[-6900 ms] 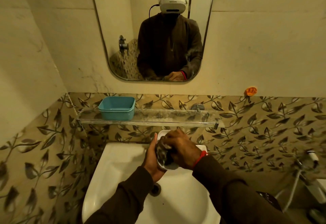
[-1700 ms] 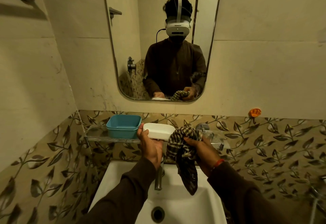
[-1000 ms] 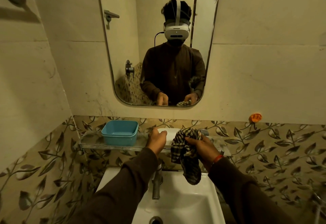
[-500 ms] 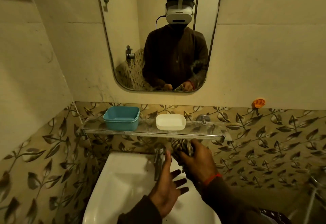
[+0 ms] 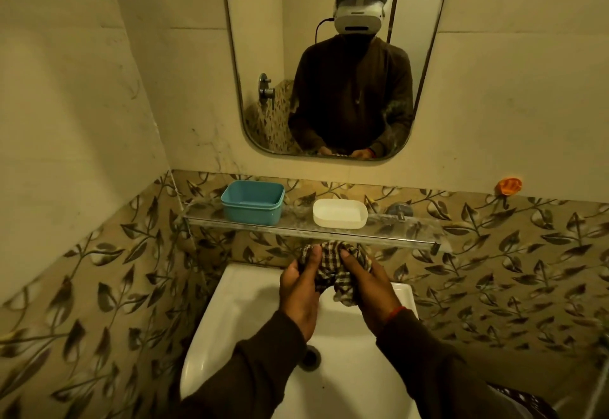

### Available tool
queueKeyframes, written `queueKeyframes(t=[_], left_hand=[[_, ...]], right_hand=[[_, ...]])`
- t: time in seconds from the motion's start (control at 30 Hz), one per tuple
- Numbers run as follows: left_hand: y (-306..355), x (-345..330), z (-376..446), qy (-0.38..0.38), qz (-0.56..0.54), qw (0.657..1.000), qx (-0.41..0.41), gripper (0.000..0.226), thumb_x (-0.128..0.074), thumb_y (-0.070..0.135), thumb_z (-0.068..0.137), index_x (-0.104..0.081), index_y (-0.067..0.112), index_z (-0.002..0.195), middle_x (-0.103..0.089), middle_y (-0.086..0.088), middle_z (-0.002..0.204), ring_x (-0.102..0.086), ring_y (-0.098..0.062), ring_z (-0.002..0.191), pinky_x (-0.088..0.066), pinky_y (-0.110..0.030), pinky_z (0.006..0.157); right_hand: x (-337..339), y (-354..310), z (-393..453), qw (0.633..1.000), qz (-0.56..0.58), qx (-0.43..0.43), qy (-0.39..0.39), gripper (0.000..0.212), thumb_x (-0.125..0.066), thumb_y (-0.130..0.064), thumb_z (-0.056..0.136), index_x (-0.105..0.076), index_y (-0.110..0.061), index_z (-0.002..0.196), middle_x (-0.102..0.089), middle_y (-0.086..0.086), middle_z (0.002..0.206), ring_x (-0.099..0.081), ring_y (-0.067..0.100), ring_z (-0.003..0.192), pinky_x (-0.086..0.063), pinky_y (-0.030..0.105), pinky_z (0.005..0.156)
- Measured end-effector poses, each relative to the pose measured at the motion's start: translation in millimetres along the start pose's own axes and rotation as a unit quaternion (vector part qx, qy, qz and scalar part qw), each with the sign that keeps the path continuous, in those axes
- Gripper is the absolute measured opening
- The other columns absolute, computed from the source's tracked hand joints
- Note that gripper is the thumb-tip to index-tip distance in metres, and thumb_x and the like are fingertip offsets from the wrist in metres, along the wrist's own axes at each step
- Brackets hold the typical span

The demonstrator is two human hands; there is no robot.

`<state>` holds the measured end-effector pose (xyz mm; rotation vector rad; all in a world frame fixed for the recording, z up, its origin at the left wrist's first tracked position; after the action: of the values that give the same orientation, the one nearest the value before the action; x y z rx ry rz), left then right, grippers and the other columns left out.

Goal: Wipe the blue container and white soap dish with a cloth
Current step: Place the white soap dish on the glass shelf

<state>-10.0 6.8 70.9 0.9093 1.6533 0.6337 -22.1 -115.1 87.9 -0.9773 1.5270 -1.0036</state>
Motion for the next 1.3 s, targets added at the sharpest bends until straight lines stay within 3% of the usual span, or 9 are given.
queueKeyframes(t=[0.13,0.3,0.5,0.6,0.7,0.8,1.1,1.2,1.3], left_hand=[[7.7,12.1,5.1,0.002,0.043,0.997,0.065,0.045,-0.059,0.045,0.096,-0.068,0.008,0.120,-0.076,-0.018,0.112,-0.072,-0.032,0.102,-0.057,-0.041,0.084],[21.2,45.5,10.6,0.019,0.147,0.987,0.069,0.036,-0.055,0.050,0.096,-0.070,0.021,0.112,-0.073,-0.010,0.115,-0.066,-0.027,0.105,-0.053,-0.038,0.079],[24.9,86.5,9.9,-0.028,0.201,0.976,0.078,0.051,-0.078,0.036,0.083,-0.054,0.032,0.127,-0.069,-0.010,0.122,-0.068,-0.032,0.108,-0.058,-0.039,0.068],[29.3,105.3,21.5,0.007,0.204,0.976,0.077,0.045,-0.076,0.021,0.088,-0.054,0.027,0.127,-0.067,-0.014,0.123,-0.068,-0.036,0.107,-0.059,-0.038,0.063],[36.7,123.9,39.4,0.049,0.180,0.980,0.072,0.042,-0.070,0.011,0.092,-0.054,0.016,0.130,-0.064,-0.022,0.125,-0.066,-0.042,0.108,-0.059,-0.044,0.068],[47.7,139.3,58.0,0.088,0.141,0.983,0.073,0.036,-0.068,0.007,0.093,-0.056,0.013,0.126,-0.065,-0.023,0.124,-0.068,-0.037,0.101,-0.059,-0.047,0.071],[50.6,162.2,120.1,0.172,0.164,0.968,0.084,0.053,-0.063,0.009,0.096,-0.043,0.008,0.145,-0.051,-0.023,0.147,-0.052,-0.042,0.129,-0.044,-0.047,0.095],[44.2,165.2,136.4,0.171,0.186,0.963,0.096,0.050,-0.059,0.009,0.099,-0.041,0.004,0.146,-0.049,-0.019,0.150,-0.046,-0.038,0.136,-0.040,-0.042,0.095],[39.1,169.4,151.0,0.185,0.194,0.958,0.101,0.049,-0.053,0.002,0.101,-0.038,-0.001,0.147,-0.045,-0.022,0.153,-0.043,-0.039,0.139,-0.037,-0.045,0.108]], right_hand=[[-6.6,6.3,4.0,0.998,0.029,-0.027,-0.056,0.036,-0.062,-0.013,0.089,-0.055,-0.006,0.123,-0.064,0.024,0.117,-0.062,0.040,0.109,-0.047,0.060,0.094],[-16.0,19.5,15.0,0.994,-0.095,-0.009,-0.045,0.029,-0.067,-0.010,0.085,-0.062,0.006,0.109,-0.067,0.029,0.106,-0.065,0.040,0.098,-0.052,0.053,0.089],[-44.0,44.4,38.1,0.981,-0.191,0.027,-0.023,0.019,-0.076,-0.012,0.078,-0.063,-0.012,0.092,-0.067,0.003,0.089,-0.065,0.018,0.085,-0.055,0.028,0.069],[-64.3,60.0,47.5,0.980,-0.185,-0.028,-0.070,0.022,-0.075,-0.017,0.080,-0.066,-0.008,0.099,-0.070,0.014,0.097,-0.068,0.029,0.092,-0.058,0.039,0.078],[-81.3,74.8,59.8,0.983,-0.090,-0.114,-0.109,0.033,-0.069,-0.001,0.081,-0.062,-0.001,0.114,-0.065,0.027,0.113,-0.064,0.039,0.098,-0.050,0.054,0.090],[-95.0,83.0,75.0,0.977,-0.035,-0.145,-0.150,0.047,-0.058,0.017,0.081,-0.055,0.000,0.124,-0.062,0.026,0.117,-0.062,0.036,0.101,-0.053,0.045,0.087],[-125.7,116.3,130.2,0.974,-0.200,-0.096,-0.036,0.052,-0.077,0.007,0.071,-0.045,-0.009,0.108,-0.060,0.029,0.112,-0.059,0.032,0.089,-0.047,0.034,0.055],[-130.5,137.1,146.1,0.976,-0.184,-0.114,-0.005,0.047,-0.072,0.017,0.070,-0.044,-0.014,0.091,-0.056,0.025,0.108,-0.059,0.038,0.097,-0.052,0.051,0.073],[-130.7,160.1,162.6,0.966,-0.217,-0.140,-0.015,0.043,-0.069,0.011,0.077,-0.051,-0.003,0.114,-0.056,0.029,0.123,-0.056,0.044,0.111,-0.049,0.053,0.090]])
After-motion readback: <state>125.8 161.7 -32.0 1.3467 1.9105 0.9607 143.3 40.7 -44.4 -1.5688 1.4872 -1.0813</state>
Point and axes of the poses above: each hand's wrist, its own z-axis towards the middle knuckle, its own x-axis out of the back of the hand, y = z × x, the point moved 2 cm from there along z, towards the middle knuckle
